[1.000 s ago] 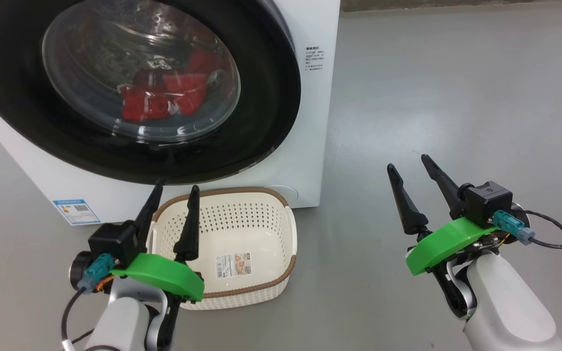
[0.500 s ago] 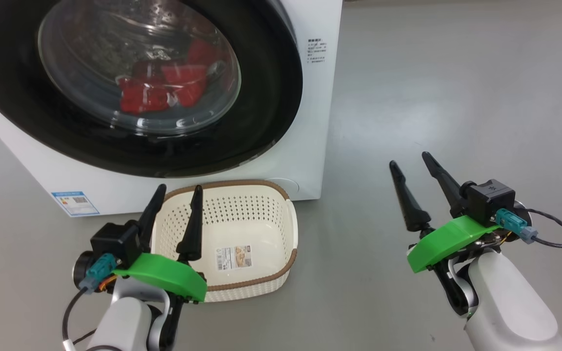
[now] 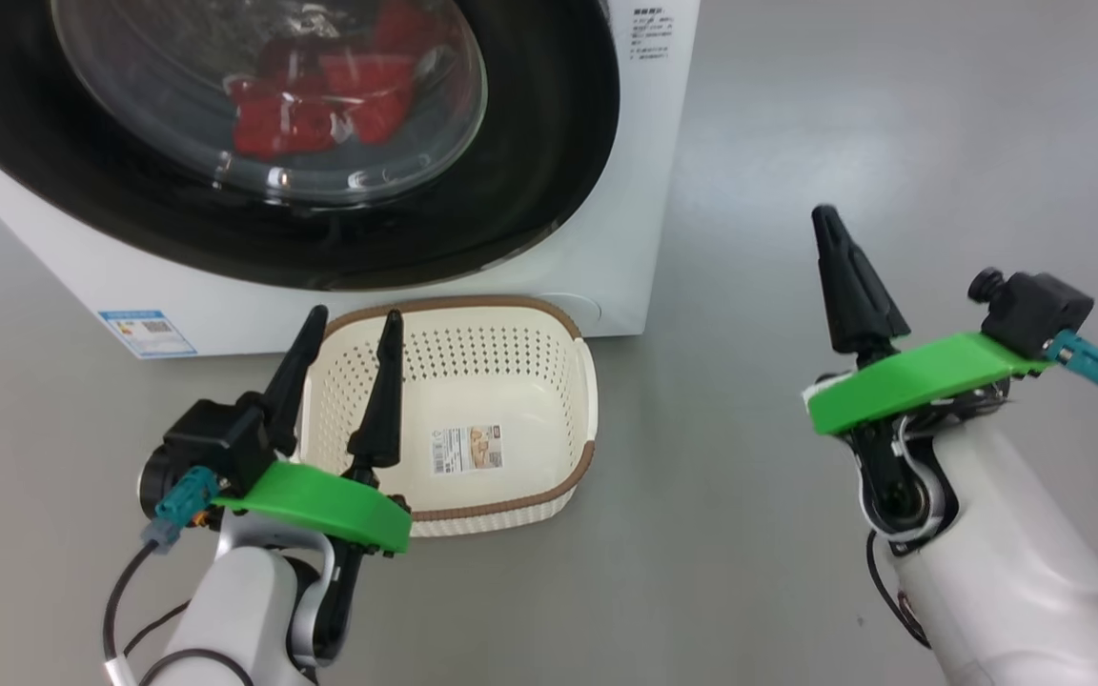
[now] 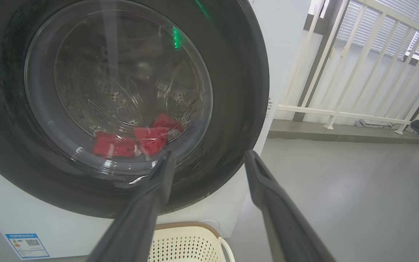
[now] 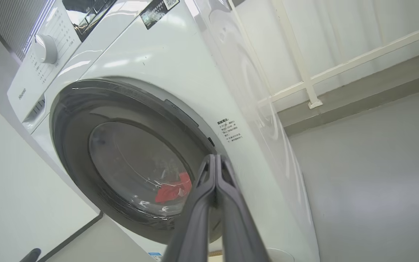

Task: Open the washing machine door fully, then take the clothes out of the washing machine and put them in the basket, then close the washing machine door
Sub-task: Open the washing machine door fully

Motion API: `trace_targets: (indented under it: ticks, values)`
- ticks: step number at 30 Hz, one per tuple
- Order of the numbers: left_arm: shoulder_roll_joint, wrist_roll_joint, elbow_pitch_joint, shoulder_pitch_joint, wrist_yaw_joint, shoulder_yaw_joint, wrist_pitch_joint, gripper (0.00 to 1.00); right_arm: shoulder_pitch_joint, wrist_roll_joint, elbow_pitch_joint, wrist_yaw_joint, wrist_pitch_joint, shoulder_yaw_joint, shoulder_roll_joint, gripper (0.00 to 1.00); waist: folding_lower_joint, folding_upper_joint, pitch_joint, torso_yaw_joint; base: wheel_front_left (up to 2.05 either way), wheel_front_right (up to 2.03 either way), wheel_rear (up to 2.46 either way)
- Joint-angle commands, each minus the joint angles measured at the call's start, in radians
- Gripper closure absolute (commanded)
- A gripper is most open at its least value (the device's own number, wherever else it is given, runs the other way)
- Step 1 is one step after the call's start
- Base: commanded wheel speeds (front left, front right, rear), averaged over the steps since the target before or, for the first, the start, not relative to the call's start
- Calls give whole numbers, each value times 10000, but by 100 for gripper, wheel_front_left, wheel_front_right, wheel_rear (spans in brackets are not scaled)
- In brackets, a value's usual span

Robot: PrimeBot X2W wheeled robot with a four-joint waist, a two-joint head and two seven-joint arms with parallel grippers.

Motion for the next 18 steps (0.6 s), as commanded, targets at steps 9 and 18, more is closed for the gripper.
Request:
trace_targets:
  ticks: [9, 18]
  values:
    - [158, -148, -843, -494, 41, 17, -122, 0, -1258, 3681, -856, 6, 868, 56, -223, 100, 0, 0, 936, 528, 0, 0, 0]
    - [158, -239, -1297, -705, 51, -130, -122, 0, -2079, 6910, -1186, 6, 2408, -848, -647, 100, 0, 0, 1641, 926, 0, 0, 0]
